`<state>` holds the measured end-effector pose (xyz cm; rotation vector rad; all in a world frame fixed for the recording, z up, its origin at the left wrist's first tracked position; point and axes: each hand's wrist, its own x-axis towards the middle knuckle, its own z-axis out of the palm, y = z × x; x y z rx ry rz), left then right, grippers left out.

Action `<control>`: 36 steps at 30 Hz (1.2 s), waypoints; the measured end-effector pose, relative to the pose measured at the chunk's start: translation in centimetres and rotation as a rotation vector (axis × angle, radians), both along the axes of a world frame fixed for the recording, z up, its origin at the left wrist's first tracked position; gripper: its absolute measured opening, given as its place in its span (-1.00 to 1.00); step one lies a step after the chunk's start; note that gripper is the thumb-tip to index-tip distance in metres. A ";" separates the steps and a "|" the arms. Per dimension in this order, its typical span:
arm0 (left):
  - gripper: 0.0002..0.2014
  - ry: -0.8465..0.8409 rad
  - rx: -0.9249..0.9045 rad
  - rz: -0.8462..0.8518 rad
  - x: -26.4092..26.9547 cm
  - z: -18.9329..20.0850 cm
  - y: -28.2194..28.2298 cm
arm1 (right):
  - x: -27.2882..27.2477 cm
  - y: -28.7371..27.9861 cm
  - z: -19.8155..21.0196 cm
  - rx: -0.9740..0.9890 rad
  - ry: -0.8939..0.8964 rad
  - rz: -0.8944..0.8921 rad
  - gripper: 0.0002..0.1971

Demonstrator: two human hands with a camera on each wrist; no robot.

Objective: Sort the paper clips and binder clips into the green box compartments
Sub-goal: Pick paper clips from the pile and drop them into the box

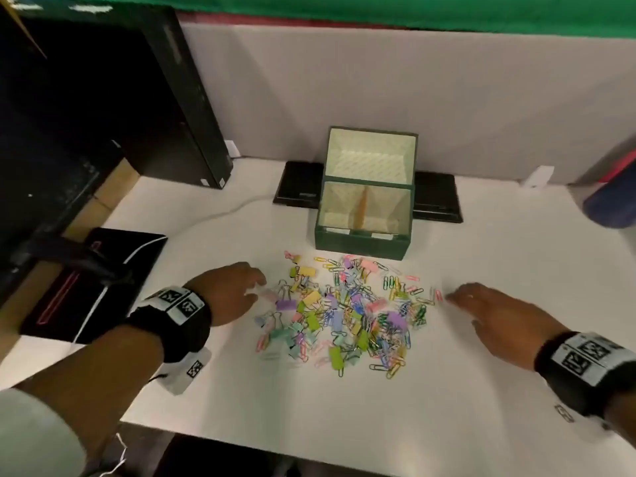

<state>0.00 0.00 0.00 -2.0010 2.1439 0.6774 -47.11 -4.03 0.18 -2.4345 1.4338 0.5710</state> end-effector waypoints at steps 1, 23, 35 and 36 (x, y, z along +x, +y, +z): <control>-0.62 0.028 -0.017 0.015 -0.2 -0.5 -0.6 | 0.5 -0.8 -0.5 -0.029 -0.036 -0.010 -0.33; -0.72 -0.232 -0.314 0.096 -1.7 -3.3 2.2 | 3.1 1.3 -1.6 -0.273 -0.164 -0.207 -0.95; -0.77 -0.100 -0.288 0.064 -3.3 -1.7 -5.6 | 4.6 -1.2 -2.1 -0.281 -0.136 -0.176 -0.80; -0.73 -0.134 -0.294 0.041 -3.4 -1.8 -6.2 | 4.8 -1.5 -2.1 -0.306 -0.136 -0.175 -0.83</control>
